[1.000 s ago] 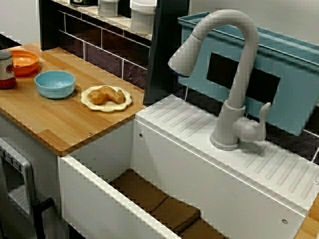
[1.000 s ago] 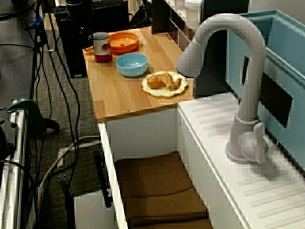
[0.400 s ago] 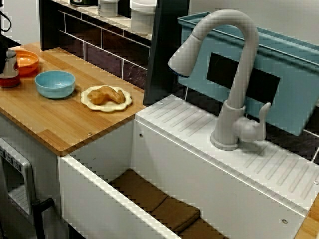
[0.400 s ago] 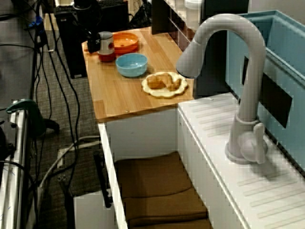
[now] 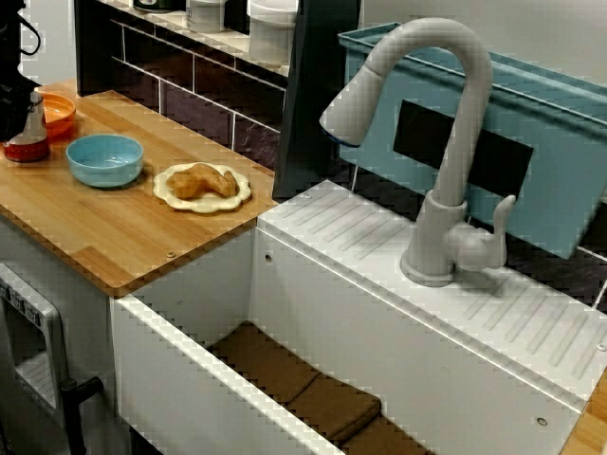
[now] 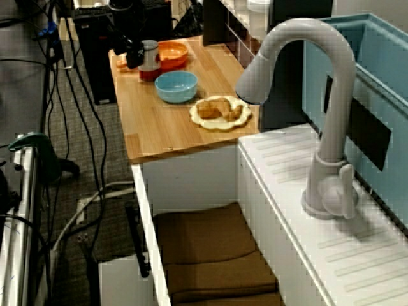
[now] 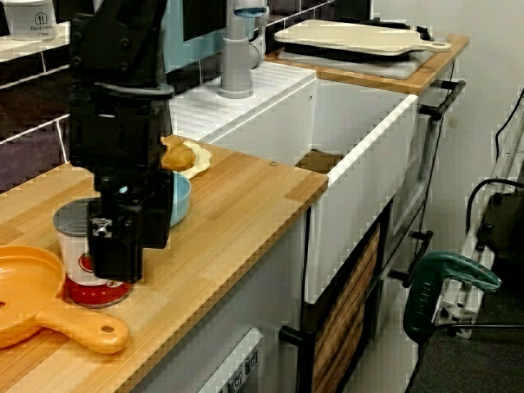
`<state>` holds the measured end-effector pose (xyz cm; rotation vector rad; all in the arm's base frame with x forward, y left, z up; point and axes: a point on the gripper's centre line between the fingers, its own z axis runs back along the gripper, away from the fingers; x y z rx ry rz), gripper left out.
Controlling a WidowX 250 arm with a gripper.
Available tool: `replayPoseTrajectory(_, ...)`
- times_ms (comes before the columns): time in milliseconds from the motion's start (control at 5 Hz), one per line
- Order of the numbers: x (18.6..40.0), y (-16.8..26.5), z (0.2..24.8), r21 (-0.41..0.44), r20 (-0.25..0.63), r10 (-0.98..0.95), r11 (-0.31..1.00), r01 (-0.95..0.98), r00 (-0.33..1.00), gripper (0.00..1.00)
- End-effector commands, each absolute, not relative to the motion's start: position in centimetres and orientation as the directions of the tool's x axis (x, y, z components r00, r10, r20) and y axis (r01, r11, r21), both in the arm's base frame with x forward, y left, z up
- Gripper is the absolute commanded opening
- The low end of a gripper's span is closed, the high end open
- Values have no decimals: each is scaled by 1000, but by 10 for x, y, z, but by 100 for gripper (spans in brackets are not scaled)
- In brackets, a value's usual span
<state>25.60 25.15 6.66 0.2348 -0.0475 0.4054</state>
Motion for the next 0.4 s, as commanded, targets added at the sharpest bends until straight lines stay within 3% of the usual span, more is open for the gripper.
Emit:
replayPoseTrajectory(0, 264, 264, 87, 214, 133, 390, 886, -410, 911, 100)
replayPoseTrajectory(200, 262, 263, 91, 204, 130, 385, 891, -404, 914, 100)
